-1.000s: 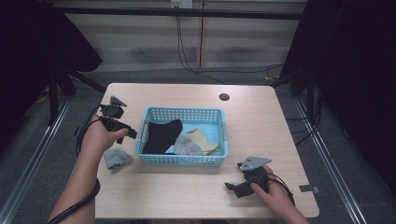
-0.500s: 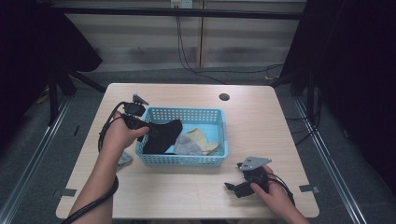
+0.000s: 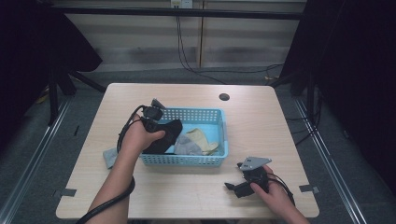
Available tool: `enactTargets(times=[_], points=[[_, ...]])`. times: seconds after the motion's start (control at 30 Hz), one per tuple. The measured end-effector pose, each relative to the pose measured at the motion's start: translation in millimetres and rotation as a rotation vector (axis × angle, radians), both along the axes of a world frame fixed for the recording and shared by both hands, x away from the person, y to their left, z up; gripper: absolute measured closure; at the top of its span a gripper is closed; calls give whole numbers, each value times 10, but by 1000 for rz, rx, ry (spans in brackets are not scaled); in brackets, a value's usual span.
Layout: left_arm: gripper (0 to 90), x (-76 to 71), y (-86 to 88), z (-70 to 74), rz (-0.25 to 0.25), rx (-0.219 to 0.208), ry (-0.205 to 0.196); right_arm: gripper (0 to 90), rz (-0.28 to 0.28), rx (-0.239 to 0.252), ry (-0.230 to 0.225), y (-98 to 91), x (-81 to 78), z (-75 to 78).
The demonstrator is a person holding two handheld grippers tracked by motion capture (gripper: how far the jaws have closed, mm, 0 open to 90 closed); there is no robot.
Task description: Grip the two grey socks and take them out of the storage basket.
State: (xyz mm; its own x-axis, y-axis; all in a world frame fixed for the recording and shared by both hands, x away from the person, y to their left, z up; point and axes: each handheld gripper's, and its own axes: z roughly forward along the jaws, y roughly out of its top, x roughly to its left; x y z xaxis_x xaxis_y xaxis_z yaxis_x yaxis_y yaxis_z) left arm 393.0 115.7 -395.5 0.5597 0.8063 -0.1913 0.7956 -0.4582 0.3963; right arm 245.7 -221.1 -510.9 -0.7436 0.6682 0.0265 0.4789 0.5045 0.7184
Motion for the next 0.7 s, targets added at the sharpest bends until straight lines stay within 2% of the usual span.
enactTargets(times=[0.17, 0.43, 0.7], points=[[431, 14, -127, -85, -9, -18, 15, 95, 0, 0, 0, 0, 0, 0], [431, 22, -304, -256, -21, -21, 40, 96, 0, 0, 0, 0, 0, -1], [431, 24, -462, -377, -53, 10, 50, 96, 0, 0, -1, 0, 0, -1]])
